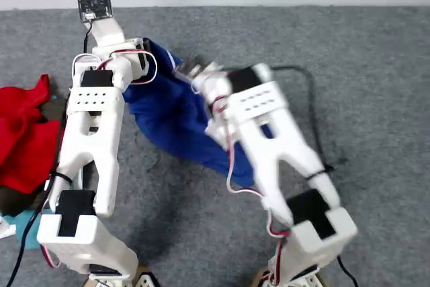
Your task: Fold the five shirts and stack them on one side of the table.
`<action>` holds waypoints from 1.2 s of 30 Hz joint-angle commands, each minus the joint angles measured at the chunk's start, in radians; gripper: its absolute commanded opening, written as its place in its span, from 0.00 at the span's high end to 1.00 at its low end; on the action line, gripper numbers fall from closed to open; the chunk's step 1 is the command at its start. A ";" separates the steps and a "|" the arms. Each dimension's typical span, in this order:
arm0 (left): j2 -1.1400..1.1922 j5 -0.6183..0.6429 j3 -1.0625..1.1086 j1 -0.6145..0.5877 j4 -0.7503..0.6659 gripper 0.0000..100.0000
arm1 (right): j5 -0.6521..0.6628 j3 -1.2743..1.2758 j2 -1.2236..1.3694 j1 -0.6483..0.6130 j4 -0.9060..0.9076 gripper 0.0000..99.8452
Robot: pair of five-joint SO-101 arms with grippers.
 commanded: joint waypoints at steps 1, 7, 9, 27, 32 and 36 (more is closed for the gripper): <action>-0.017 0.011 -0.048 -0.009 0.052 0.85 | 0.081 -0.112 -0.136 0.081 0.147 0.99; -0.028 0.011 -0.056 -0.003 0.238 0.85 | 0.037 -0.112 -0.338 0.254 0.140 0.99; -0.037 0.009 -0.084 0.000 0.319 0.85 | 0.037 -0.109 -0.409 0.292 0.140 0.99; -0.486 -0.141 -0.390 0.213 1.042 0.85 | 0.040 0.133 -1.059 0.303 0.131 0.99; -0.354 -0.143 -0.139 0.210 0.838 0.85 | 0.041 0.302 -1.064 0.303 0.070 0.99; -0.160 -0.143 0.045 0.210 0.497 0.85 | 0.041 0.497 -1.063 0.303 -0.065 0.99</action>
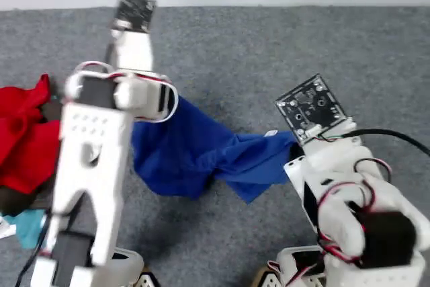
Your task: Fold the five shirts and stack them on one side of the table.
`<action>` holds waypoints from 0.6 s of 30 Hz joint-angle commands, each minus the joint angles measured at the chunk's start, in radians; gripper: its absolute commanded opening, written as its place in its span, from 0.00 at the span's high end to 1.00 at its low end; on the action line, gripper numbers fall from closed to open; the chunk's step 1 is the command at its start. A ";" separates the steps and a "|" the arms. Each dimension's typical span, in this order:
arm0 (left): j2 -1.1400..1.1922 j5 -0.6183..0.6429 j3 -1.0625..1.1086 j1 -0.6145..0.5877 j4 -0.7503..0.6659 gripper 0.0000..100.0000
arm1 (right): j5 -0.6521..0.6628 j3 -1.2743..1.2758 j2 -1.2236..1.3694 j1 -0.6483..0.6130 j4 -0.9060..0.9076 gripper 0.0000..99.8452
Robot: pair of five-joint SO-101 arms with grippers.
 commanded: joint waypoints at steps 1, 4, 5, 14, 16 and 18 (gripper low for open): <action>0.170 -0.012 0.131 0.008 -0.358 0.85 | -0.005 0.166 0.004 0.010 -0.136 0.99; 0.351 -0.006 0.154 0.006 -0.640 0.85 | -0.005 0.265 -0.002 0.008 -0.206 0.99; 0.402 -0.005 0.139 0.006 -0.690 0.85 | -0.005 0.273 -0.004 0.008 -0.208 0.99; 0.489 -0.005 -0.114 0.006 -0.583 0.85 | -0.005 0.281 -0.004 0.005 -0.196 0.99; 0.491 -0.005 -0.176 0.006 -0.534 0.84 | -0.005 0.281 -0.004 0.004 -0.196 0.99; 0.497 -0.005 -0.231 0.006 -0.482 0.84 | -0.005 0.281 -0.004 0.004 -0.196 0.99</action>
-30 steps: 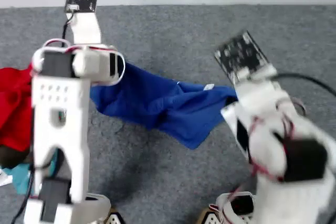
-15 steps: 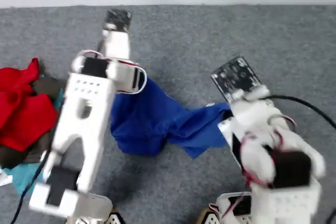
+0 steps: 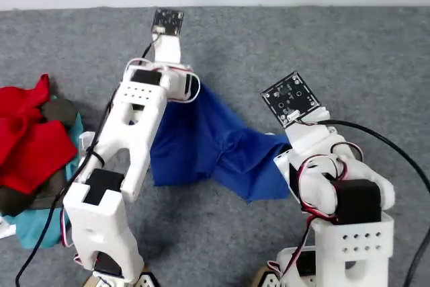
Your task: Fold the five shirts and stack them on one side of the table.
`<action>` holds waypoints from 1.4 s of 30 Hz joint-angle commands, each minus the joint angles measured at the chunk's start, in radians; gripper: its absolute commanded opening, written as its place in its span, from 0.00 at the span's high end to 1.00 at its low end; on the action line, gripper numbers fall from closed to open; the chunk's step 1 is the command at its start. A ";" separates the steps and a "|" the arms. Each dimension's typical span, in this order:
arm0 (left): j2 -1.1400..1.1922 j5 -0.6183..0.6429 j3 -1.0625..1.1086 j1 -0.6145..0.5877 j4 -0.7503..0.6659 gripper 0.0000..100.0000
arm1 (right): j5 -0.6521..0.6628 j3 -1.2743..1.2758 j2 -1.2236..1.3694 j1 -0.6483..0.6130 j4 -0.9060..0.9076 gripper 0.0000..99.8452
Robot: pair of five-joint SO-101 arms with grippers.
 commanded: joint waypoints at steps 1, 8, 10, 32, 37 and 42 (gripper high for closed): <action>-0.009 -0.002 -0.119 0.006 0.080 0.83 | -0.005 -0.005 -0.010 0.002 -0.021 0.99; -0.017 -0.008 -0.133 0.006 0.176 0.74 | -0.005 -0.005 -0.010 0.002 -0.019 0.99; -0.018 -0.008 -0.136 0.006 0.180 0.73 | -0.005 -0.005 -0.010 0.002 -0.019 0.99; -0.242 -0.222 0.027 -0.103 0.862 0.75 | -0.005 -0.006 -0.010 0.008 0.015 0.99; -0.391 -0.264 0.275 -0.103 0.855 0.75 | -0.005 -0.006 -0.010 0.007 0.015 0.99; -0.408 -0.258 0.463 -0.097 0.681 0.75 | -0.005 -0.006 -0.010 0.005 0.015 0.99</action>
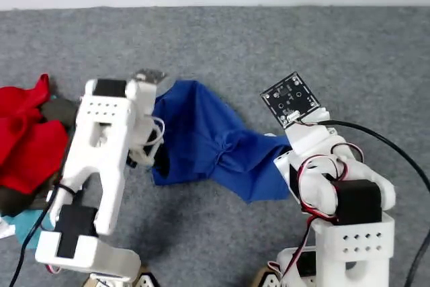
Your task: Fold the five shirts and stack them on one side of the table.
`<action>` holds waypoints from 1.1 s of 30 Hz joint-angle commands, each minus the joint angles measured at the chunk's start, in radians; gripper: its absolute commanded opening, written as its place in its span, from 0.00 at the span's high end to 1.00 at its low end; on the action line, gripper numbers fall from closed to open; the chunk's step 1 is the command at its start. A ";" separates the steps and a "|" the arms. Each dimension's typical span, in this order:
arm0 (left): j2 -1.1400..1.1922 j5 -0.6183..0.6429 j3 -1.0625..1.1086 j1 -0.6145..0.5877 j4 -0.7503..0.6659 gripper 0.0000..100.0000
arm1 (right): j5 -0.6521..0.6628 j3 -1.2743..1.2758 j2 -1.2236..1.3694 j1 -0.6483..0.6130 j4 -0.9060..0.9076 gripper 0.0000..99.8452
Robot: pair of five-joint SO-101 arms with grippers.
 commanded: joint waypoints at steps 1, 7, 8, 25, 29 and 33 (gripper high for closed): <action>-0.049 -0.006 0.114 0.015 -0.126 0.75 | -0.005 -0.006 -0.010 0.008 0.002 0.99; -0.049 -0.005 0.213 0.015 -0.270 0.78 | -0.005 -0.006 -0.010 0.008 0.002 0.99; -0.049 -0.005 0.225 0.015 -0.302 0.78 | -0.005 -0.006 -0.010 0.007 0.002 0.99; 0.166 -0.003 0.191 0.101 -0.420 0.89 | -0.005 -0.006 -0.012 0.010 0.004 0.99; 0.189 -0.003 0.145 0.101 -0.394 0.99 | -0.005 -0.005 -0.012 0.010 0.004 0.99; 0.189 -0.003 0.099 0.100 -0.384 0.99 | -0.005 -0.005 -0.012 0.010 0.004 0.99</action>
